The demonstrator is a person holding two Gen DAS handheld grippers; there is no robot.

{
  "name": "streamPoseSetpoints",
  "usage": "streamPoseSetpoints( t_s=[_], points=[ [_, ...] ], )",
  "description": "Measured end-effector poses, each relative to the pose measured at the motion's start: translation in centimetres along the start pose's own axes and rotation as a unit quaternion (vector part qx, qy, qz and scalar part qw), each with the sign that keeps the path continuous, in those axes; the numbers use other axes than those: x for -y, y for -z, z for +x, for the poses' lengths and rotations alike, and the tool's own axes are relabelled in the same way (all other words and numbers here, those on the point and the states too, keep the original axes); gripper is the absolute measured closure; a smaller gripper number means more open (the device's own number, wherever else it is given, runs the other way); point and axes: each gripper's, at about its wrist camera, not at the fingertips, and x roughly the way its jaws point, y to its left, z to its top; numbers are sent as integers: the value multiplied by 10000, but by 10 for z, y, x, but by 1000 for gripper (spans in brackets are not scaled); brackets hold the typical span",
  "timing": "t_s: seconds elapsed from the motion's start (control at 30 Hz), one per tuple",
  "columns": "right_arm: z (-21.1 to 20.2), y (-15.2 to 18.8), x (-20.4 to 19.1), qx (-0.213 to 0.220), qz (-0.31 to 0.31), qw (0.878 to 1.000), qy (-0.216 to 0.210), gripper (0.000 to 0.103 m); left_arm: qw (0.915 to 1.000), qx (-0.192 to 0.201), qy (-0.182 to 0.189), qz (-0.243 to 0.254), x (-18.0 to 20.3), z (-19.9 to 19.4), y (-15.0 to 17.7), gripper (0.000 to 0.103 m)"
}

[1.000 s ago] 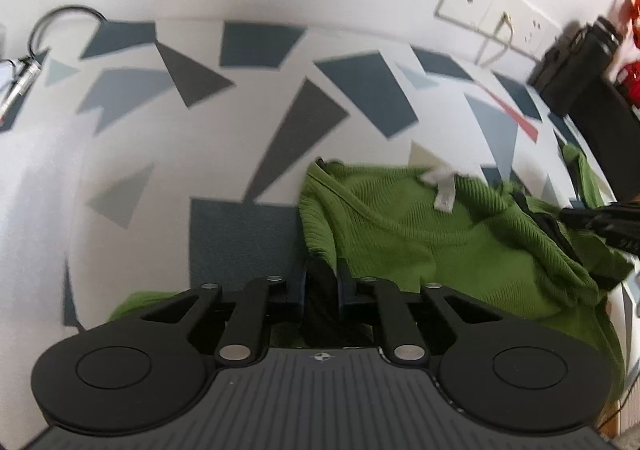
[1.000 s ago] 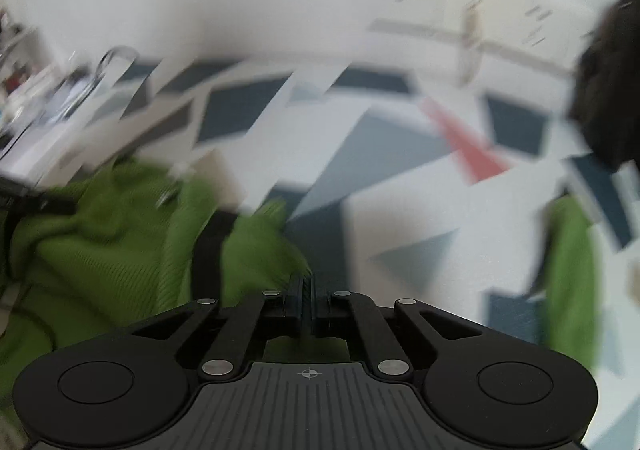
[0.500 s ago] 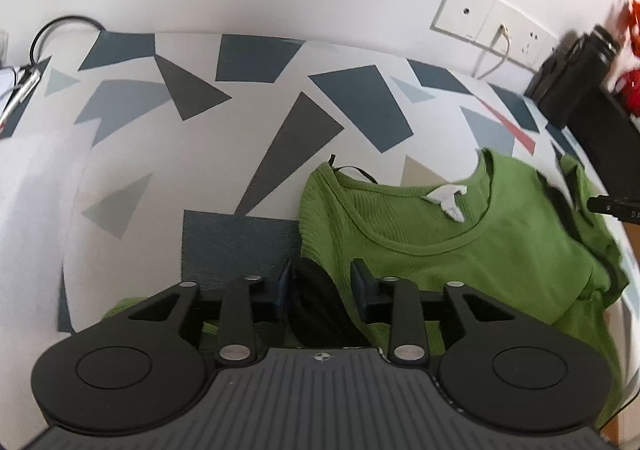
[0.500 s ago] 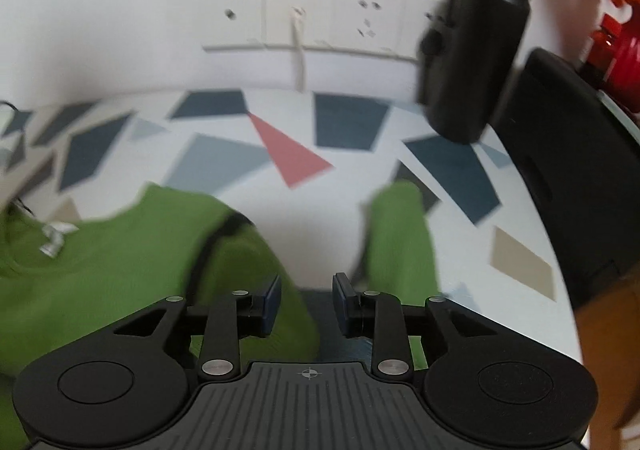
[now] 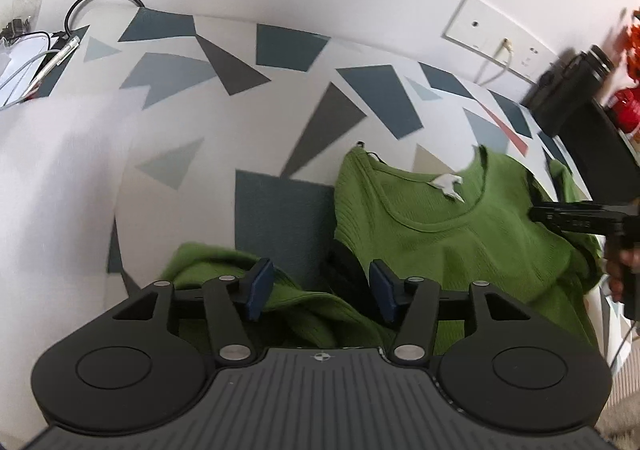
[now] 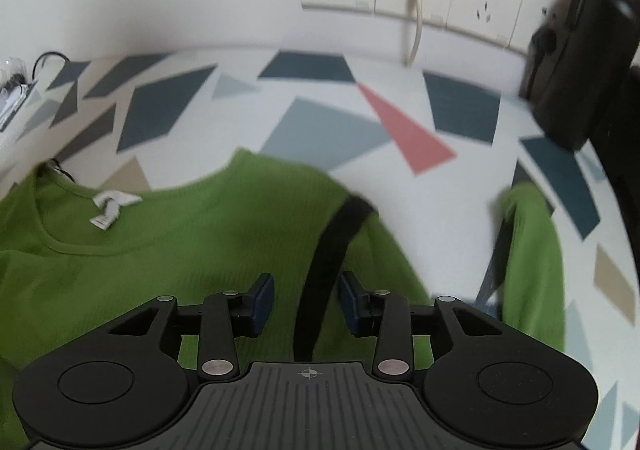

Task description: Fold clothes

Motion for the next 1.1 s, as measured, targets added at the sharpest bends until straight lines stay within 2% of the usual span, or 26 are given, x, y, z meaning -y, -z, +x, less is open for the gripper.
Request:
streamPoseSetpoints(
  t_s=[0.07,0.17,0.3,0.43,0.5,0.57,0.63,0.73,0.87,0.93,1.07,1.1],
  points=[
    [0,4,-2,78,-31,10000,47,66,9994,244,76,225,11,-6,5,49],
    [-1,5,-2,87,10,9999,71,65,9980,314,115,545,32,2,5,49],
    [0,2,-1,23,3,9999,133,65,9947,73,448,921,62,24,8,55],
    [-4,5,5,-26,35,9989,477,65,9828,-151,718,1695,96,34,23,55],
    [-6,8,12,-59,206,9987,456,65,9773,-328,830,1919,107,40,31,55],
    [-8,11,19,-71,363,9986,375,63,9727,-498,986,2042,113,43,36,55],
    [-10,14,21,-46,372,9986,361,62,9683,-629,1122,2143,117,45,40,49],
    [-11,18,23,-3,370,9987,344,61,9652,-553,1130,2293,116,32,34,48],
    [-11,18,23,31,371,9988,326,60,9646,-39,1400,2233,105,-2,14,43],
    [-12,18,23,56,371,9988,314,60,9664,314,1395,2135,93,-14,3,32],
    [-12,20,23,100,393,9987,305,58,9899,324,812,1111,53,8,-15,36],
    [-12,19,23,104,396,9987,300,58,9930,265,742,880,44,16,-15,43]
  ],
)
